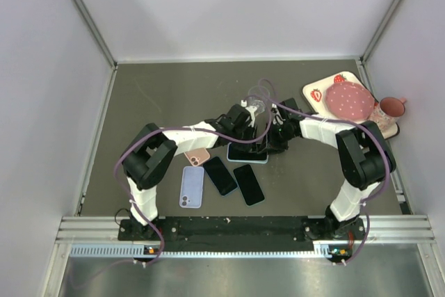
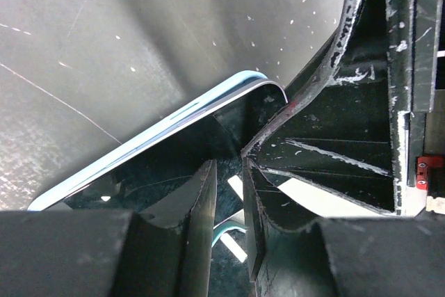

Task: Put the phone into the phone case

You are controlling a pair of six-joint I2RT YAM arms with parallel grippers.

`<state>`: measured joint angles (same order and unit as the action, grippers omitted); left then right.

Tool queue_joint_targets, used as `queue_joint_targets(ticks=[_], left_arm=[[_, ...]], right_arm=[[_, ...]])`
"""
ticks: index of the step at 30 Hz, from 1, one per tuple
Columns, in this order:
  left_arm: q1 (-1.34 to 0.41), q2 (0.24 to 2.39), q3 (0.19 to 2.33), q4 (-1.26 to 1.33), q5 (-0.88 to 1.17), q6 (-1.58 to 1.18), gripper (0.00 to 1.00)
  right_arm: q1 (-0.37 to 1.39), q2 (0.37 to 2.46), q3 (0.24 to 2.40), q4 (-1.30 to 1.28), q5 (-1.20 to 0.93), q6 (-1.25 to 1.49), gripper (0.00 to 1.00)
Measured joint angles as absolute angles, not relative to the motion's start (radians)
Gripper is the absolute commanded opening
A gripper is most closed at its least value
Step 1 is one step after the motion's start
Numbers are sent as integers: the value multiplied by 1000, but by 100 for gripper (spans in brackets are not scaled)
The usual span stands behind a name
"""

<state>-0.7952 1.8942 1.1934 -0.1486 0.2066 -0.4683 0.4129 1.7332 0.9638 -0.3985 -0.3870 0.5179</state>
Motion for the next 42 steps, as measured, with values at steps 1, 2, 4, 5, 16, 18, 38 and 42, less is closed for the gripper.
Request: queue_joint_targets(ticks=[1,2,4,5,16,18,38,42], left_arm=[[-795,1897,1193,-145,213,-470,27],[-795,1898,1193,-143,218,-470,27],[-795,1901,1193,-138,224,-473,27],[-795,1903,1193,-137,225,-473,27],[-795,1917,1193,-119,231,-483,25],[-795,1920,1193,-112,231,-485,25],[-795,1911,1155,-44,231,-493,25],[-795,1905,1146,-33,231,-492,25]], right_arm=[[416,1733,966,-403,-378,517,31],[418,1731,968,-408,-371,516,32],[426,1728,971,-414,-353,513,32],[429,1725,971,-416,-345,511,33],[458,1664,970,-471,-245,459,36],[458,1633,969,-522,-224,445,37],[252,1332,808,-467,-502,431,65],[248,1344,791,-411,-582,447,61]])
